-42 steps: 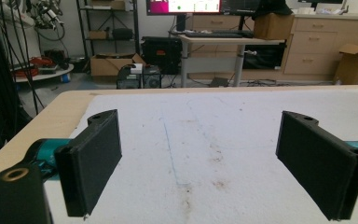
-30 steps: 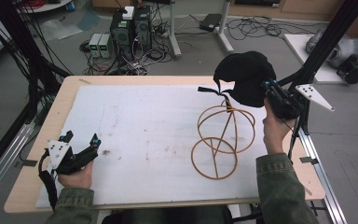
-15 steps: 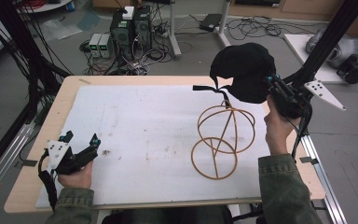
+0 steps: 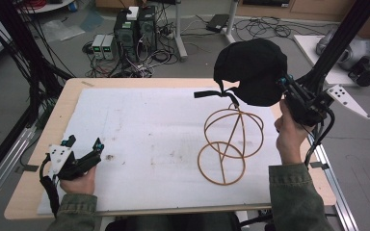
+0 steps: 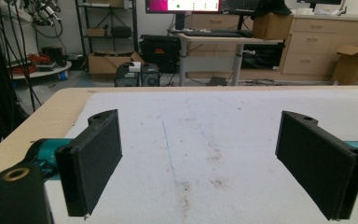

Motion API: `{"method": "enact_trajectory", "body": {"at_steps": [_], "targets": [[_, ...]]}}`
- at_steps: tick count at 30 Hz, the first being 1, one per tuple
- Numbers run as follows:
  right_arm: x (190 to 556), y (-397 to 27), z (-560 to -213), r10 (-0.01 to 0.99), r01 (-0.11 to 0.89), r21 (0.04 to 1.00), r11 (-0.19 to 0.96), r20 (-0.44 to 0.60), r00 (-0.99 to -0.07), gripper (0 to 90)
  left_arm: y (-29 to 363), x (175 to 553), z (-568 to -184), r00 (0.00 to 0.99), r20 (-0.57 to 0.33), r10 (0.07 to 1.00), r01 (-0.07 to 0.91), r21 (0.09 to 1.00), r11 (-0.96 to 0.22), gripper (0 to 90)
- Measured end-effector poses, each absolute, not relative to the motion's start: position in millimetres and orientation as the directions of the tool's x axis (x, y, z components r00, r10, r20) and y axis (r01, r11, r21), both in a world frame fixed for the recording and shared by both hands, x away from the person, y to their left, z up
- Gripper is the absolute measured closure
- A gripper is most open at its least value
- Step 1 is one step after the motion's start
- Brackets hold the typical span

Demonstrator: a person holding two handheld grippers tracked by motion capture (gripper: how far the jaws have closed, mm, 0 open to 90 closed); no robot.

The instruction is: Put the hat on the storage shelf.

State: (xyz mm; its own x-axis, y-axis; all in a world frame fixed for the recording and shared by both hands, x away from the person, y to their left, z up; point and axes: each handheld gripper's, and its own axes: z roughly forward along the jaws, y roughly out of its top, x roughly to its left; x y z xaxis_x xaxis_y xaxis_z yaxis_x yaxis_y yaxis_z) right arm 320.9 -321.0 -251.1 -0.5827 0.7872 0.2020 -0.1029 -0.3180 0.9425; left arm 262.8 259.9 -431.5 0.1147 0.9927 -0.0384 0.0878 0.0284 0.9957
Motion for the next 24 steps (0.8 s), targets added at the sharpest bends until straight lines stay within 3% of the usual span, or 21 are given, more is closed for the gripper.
{"method": "enact_trajectory", "body": {"at_steps": [13, 24], "targets": [[300.8, -314.8, -250.8, 0.707, -0.083, 0.931, -0.355, 0.209, -0.676, 88.1, 259.4, 262.7, -431.8, 0.114, -0.04, 0.993, 0.092, 0.995, 0.029, 14.6], [285.3, -310.1, -248.9, 0.688, -0.153, 0.913, -0.379, 0.167, -0.706, 88.0, 259.7, 262.3, -431.9, 0.111, -0.042, 0.993, 0.092, 0.995, 0.032, 14.7]]}}
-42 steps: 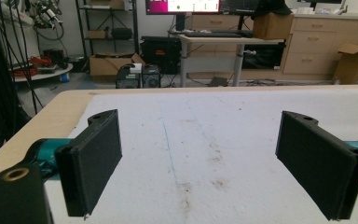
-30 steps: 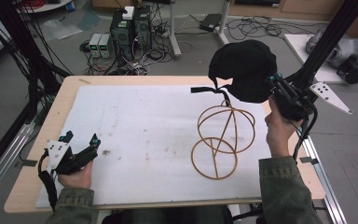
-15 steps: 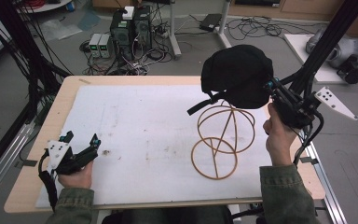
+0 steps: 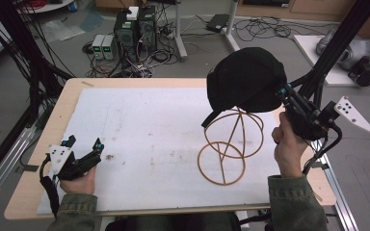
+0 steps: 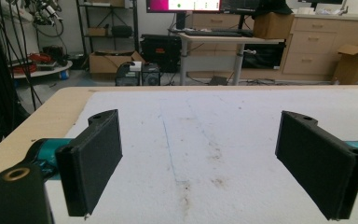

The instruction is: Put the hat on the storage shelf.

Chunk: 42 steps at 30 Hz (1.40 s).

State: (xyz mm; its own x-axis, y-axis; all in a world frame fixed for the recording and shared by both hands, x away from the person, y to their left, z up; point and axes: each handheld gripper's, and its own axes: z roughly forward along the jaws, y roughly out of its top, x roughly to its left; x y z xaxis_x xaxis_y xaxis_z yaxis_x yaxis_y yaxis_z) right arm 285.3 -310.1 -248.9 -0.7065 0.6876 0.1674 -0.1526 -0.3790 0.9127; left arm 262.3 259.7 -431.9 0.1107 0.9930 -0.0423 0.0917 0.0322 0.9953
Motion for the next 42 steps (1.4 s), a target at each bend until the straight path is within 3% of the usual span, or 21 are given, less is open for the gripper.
{"method": "enact_trajectory", "body": {"at_steps": [30, 42], "targets": [[249.2, -318.9, -248.7, 0.6, -0.076, 0.904, -0.421, 0.215, -0.77, 87.6, 259.9, 262.0, -432.3, 0.113, -0.054, 0.992, 0.096, 0.994, 0.044, 15.0], [259.0, -312.5, -273.7, 0.636, 0.043, 0.944, -0.326, 0.253, -0.729, 87.5, 259.9, 262.6, -432.4, 0.114, -0.057, 0.992, 0.095, 0.994, 0.046, 15.0]]}}
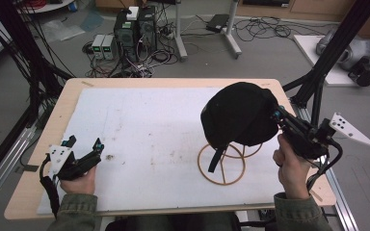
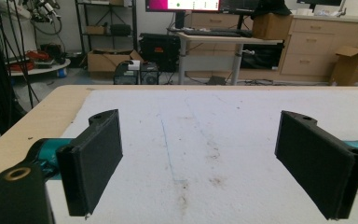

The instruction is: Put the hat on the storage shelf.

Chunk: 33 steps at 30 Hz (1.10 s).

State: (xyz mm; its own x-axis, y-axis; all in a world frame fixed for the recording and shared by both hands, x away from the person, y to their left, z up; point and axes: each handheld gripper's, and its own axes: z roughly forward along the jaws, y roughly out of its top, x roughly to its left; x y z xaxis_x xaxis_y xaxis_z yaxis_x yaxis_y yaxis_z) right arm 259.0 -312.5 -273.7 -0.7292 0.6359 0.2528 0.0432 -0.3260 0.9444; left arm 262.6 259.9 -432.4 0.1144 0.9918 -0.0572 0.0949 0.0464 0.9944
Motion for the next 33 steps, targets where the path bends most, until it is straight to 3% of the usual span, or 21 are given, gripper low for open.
{"method": "enact_trajectory", "body": {"at_steps": [33], "targets": [[257.8, -317.0, -299.9, 0.616, 0.088, 0.972, -0.218, 0.207, -0.76, 85.0, 261.8, 264.9, -432.0, 0.12, -0.074, 0.99, 0.092, 0.994, 0.063, 15.0]]}}
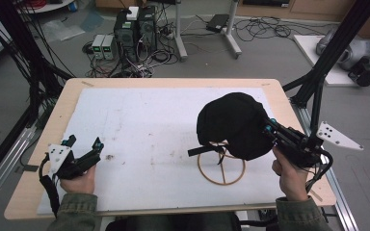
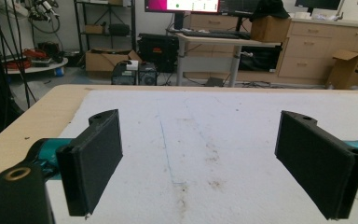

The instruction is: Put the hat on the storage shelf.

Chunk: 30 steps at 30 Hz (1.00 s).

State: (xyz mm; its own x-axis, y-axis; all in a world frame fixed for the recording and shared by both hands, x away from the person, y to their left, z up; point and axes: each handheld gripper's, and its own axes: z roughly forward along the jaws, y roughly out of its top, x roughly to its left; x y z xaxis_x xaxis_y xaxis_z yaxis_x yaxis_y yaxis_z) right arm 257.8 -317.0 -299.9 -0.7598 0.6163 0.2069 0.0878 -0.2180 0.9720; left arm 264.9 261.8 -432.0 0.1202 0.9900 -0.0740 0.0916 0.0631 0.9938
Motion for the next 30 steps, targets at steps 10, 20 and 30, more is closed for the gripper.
{"method": "enact_trajectory", "body": {"at_steps": [10, 20, 30], "targets": [[261.0, -319.4, -301.9, 0.587, 0.127, 0.98, -0.155, 0.195, -0.786, 75.7, 263.7, 265.5, -431.9, 0.123, -0.085, 0.989, 0.096, 0.993, 0.074, 15.0], [260.0, -316.5, -301.9, 0.601, 0.116, 0.985, -0.129, 0.171, -0.781, 64.9, 264.7, 265.7, -431.7, 0.118, -0.098, 0.988, 0.091, 0.992, 0.088, 15.0], [260.5, -315.8, -301.5, 0.594, 0.12, 0.984, -0.134, 0.177, -0.785, 56.3, 264.5, 265.9, -431.6, 0.122, -0.091, 0.988, 0.095, 0.992, 0.08, 15.0]]}}
